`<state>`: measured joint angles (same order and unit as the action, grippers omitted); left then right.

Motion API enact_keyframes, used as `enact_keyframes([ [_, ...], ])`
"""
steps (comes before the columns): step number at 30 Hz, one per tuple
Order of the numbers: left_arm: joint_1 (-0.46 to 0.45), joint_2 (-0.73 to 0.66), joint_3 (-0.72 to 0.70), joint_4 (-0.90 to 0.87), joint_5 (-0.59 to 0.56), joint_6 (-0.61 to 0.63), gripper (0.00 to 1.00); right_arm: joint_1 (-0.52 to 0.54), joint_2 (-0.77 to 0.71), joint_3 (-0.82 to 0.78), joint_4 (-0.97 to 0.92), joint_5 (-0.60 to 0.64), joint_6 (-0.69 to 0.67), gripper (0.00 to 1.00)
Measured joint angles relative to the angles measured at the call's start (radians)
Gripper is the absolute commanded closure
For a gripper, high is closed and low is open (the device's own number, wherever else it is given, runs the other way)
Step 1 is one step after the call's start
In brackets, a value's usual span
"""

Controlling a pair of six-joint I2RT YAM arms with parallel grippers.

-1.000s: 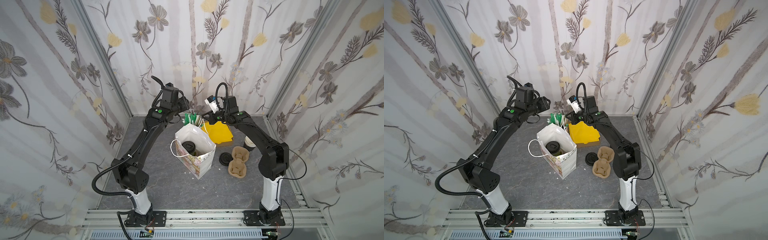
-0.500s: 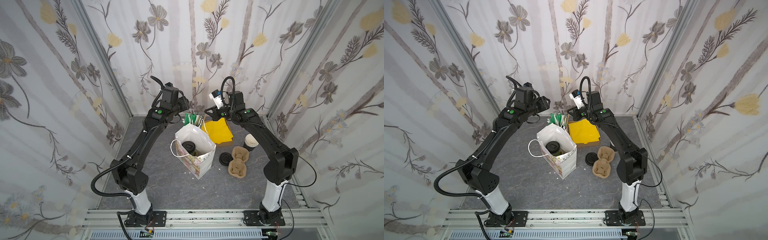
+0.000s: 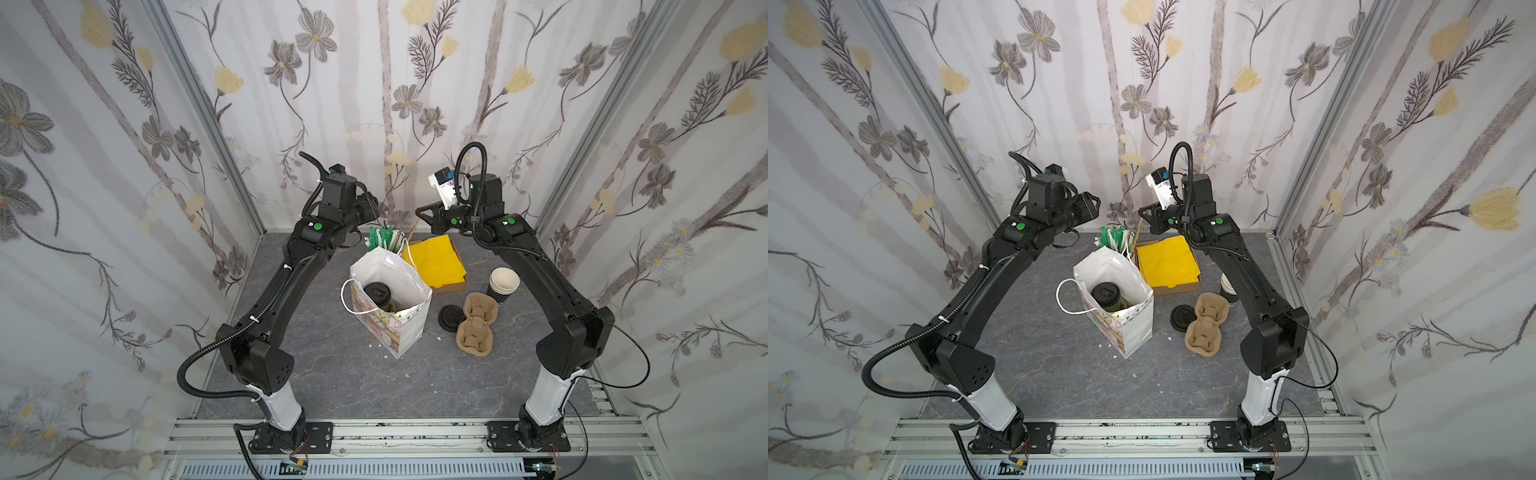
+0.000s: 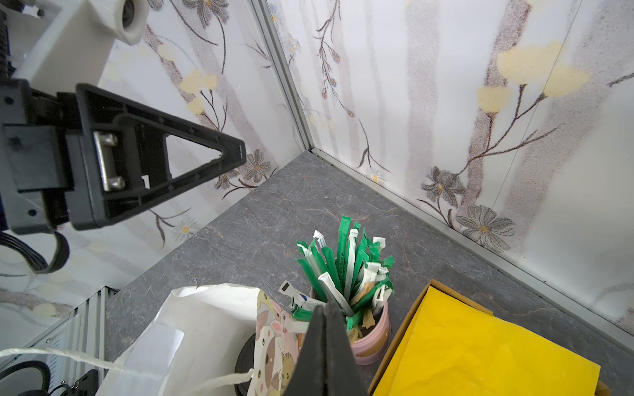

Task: Pack a coffee takeout order
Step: Pick up the straw from the storage cup.

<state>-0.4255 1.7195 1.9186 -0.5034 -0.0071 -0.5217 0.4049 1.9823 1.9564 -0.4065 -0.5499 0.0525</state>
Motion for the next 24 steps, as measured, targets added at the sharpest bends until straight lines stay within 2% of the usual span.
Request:
enact_keyframes([
  [24, -0.03, -0.027, 0.015, 0.038, 0.002, 0.024, 0.47, -0.011, -0.137, 0.0, -0.047, 0.085, 0.01, 1.0],
])
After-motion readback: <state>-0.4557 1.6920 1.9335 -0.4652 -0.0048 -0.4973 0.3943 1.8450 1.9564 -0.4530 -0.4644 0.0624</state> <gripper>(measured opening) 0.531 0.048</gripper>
